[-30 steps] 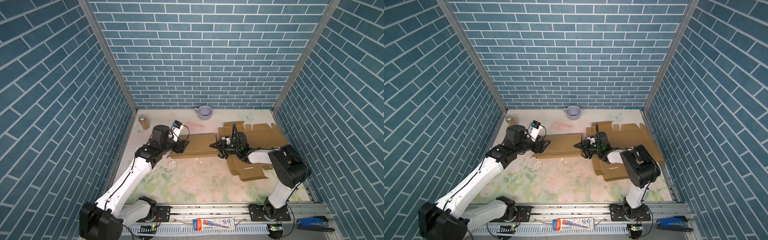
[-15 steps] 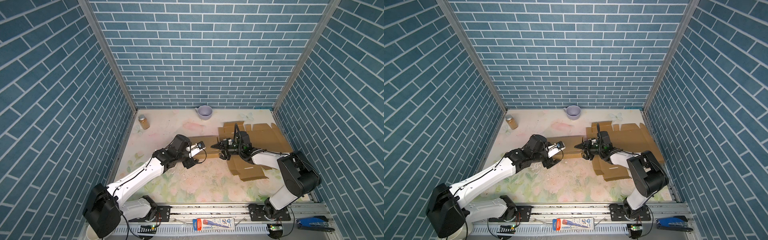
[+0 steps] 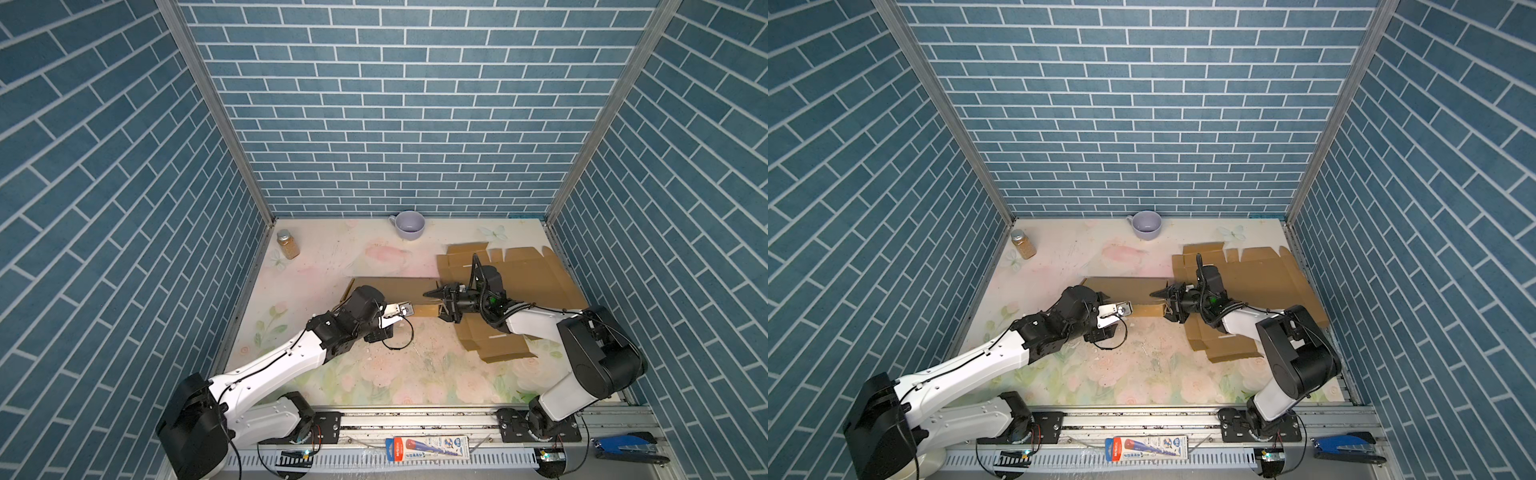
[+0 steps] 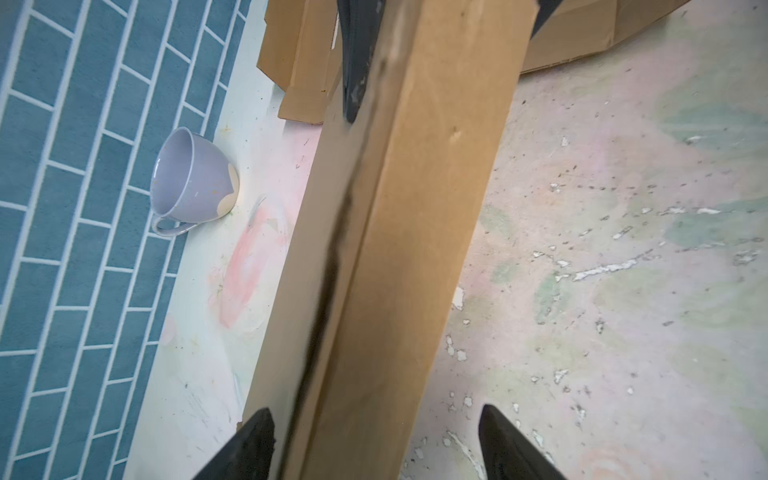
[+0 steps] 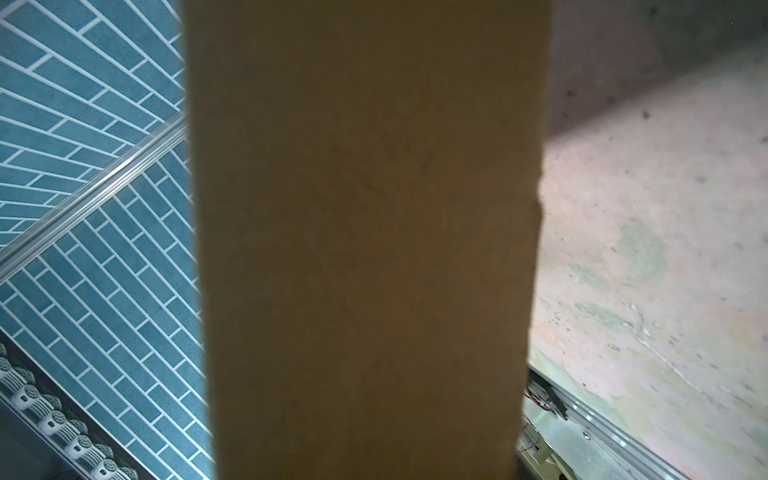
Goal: Fold the paper box
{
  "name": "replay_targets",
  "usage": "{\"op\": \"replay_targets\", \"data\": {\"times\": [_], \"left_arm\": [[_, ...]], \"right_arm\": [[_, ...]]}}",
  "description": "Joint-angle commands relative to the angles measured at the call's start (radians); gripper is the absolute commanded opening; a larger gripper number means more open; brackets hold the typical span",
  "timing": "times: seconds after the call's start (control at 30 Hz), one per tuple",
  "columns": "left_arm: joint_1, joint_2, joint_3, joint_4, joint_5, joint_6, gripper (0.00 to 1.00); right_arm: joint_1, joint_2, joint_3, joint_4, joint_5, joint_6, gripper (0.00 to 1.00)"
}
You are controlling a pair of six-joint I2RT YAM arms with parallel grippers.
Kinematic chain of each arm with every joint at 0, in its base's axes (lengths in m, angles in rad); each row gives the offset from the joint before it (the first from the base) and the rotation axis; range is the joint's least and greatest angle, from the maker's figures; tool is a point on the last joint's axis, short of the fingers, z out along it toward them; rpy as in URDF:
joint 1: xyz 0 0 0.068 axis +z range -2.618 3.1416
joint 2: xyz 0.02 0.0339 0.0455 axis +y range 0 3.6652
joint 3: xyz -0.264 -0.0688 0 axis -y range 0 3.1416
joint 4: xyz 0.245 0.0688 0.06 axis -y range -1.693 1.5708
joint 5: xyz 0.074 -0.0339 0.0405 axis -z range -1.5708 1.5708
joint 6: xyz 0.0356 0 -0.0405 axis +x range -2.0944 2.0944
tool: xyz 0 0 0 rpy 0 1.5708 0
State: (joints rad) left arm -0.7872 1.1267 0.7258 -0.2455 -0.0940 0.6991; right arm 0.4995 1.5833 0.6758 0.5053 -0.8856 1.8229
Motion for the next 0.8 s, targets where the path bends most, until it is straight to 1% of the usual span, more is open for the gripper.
{"op": "replay_targets", "data": {"times": [0.0,0.07,0.13,0.2,0.3,0.53,0.6,0.73,0.77], "left_arm": [[-0.010,-0.018,-0.023,0.066,-0.093,0.071,0.78],[-0.010,-0.022,-0.025,0.085,-0.115,0.091,0.78],[-0.012,-0.023,-0.024,0.105,-0.127,0.112,0.75],[-0.014,-0.026,-0.049,0.124,-0.141,0.136,0.74],[-0.018,-0.034,-0.069,0.154,-0.165,0.173,0.73],[-0.020,-0.049,-0.099,0.209,-0.191,0.216,0.64],[-0.020,-0.050,-0.097,0.206,-0.192,0.216,0.60],[-0.020,-0.051,-0.085,0.180,-0.186,0.207,0.51],[-0.019,-0.052,-0.085,0.175,-0.182,0.199,0.50]], "right_arm": [[0.006,-0.052,-0.005,0.069,-0.059,0.103,0.35],[0.008,-0.061,-0.008,0.051,-0.071,0.102,0.35],[0.010,-0.069,-0.015,0.044,-0.082,0.113,0.35],[0.016,-0.072,-0.028,0.074,-0.088,0.150,0.34],[0.026,-0.080,-0.027,0.090,-0.110,0.172,0.33],[0.031,-0.082,-0.026,0.107,-0.137,0.203,0.32],[0.034,-0.080,-0.023,0.120,-0.141,0.211,0.36],[0.033,-0.087,-0.022,0.123,-0.135,0.210,0.50],[0.033,-0.090,-0.022,0.125,-0.130,0.208,0.53]]}}
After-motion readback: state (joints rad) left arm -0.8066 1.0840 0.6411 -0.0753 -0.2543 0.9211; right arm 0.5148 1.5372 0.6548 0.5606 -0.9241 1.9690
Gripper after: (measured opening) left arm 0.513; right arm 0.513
